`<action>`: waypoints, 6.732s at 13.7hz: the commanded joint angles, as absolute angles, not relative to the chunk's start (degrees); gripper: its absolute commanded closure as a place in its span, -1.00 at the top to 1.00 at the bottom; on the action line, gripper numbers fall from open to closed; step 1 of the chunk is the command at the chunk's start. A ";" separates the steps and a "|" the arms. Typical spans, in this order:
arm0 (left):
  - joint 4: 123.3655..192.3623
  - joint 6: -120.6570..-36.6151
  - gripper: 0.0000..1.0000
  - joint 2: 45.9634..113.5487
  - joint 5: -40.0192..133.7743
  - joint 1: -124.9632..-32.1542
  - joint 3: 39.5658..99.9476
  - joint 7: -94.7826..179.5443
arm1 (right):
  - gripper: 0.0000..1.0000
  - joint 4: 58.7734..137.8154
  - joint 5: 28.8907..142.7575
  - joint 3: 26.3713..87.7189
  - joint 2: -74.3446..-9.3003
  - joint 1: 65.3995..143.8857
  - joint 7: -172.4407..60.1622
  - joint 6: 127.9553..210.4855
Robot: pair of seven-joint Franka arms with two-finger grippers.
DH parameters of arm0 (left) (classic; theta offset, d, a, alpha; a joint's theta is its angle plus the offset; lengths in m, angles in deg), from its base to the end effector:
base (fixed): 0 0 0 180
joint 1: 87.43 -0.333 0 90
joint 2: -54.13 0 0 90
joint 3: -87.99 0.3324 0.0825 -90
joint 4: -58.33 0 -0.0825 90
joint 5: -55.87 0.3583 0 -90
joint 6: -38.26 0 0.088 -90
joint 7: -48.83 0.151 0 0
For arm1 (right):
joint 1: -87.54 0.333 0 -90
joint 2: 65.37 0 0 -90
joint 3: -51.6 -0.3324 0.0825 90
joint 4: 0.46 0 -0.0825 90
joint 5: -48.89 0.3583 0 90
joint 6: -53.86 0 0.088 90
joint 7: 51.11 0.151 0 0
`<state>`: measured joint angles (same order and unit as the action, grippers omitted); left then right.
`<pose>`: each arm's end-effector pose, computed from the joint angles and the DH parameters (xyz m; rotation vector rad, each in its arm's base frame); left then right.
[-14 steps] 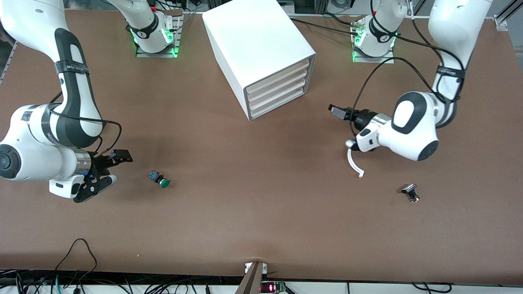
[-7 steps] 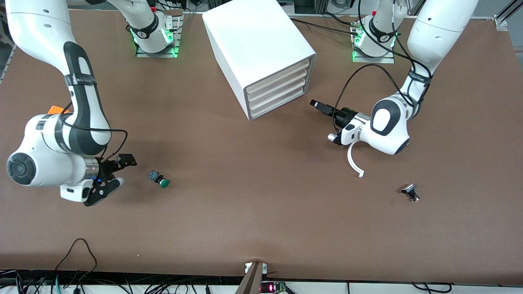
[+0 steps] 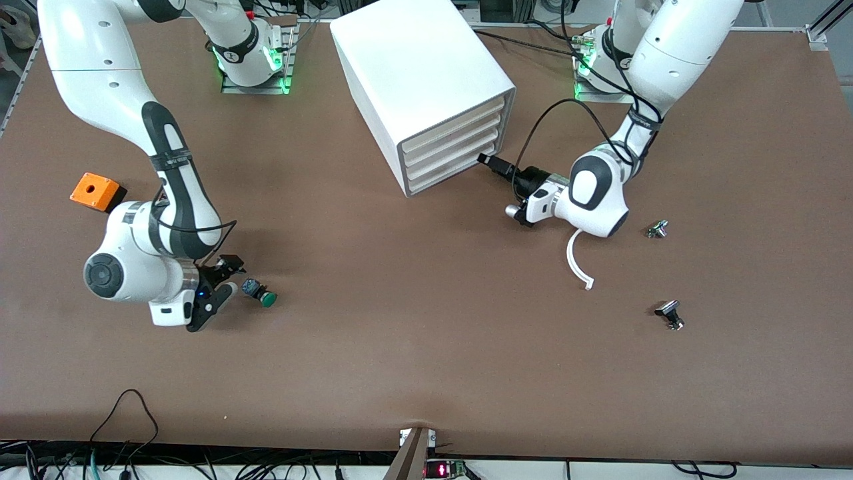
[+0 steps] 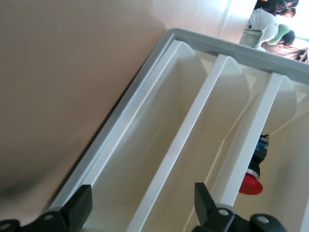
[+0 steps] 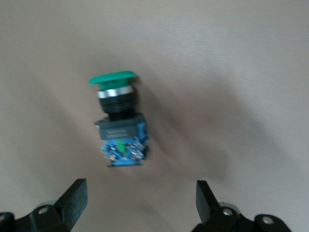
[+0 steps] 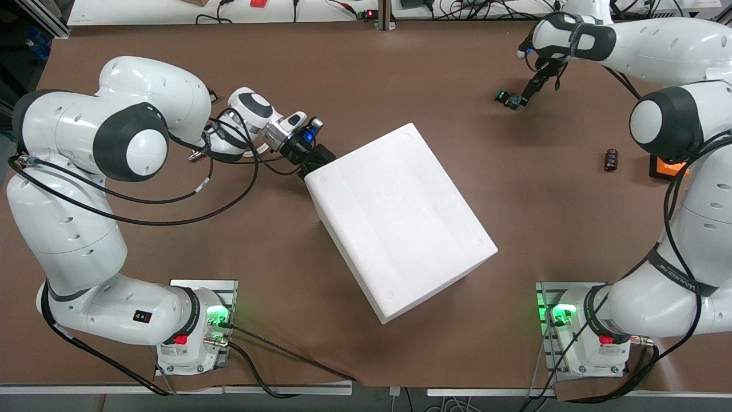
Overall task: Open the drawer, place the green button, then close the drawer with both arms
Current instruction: 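Pull the drawer open with the left gripper while the right gripper grasps the button, then lift the green button with the right gripper while the left gripper withdraws, then lower the green button into the open drawer and open the right gripper, then raise the right gripper from the drawer while the left gripper approaches it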
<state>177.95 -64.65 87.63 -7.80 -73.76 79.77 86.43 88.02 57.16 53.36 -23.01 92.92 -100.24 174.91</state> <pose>0.4160 -0.2927 0.1621 1.9585 -0.2312 -0.7286 0.6692 0.0568 0.1880 -2.7221 -1.2186 0.1788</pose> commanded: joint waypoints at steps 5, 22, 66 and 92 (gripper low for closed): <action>182.16 -71.16 0.38 87.53 -13.92 -71.96 74.81 88.12 | 1.00 92.78 58.29 51.77 -25.03 92.73 -101.99 179.27; 170.56 -77.65 -1.00 87.01 -2.05 -74.16 89.49 87.24 | 1.00 96.12 57.15 50.89 -24.15 94.13 -101.82 191.50; 155.18 -58.15 1.00 53.08 57.10 -88.84 92.65 65.35 | -0.65 79.52 44.34 42.10 -26.19 133.58 -97.60 180.77; 154.74 -57.71 1.00 55.53 56.75 -86.64 92.56 66.41 | 1.00 74.17 42.20 51.42 -29.25 137.56 -85.56 182.11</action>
<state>153.57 -57.34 55.00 55.66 -87.01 92.46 66.18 76.66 41.22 51.57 -29.34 139.04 -86.65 184.40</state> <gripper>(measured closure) 0.000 0.000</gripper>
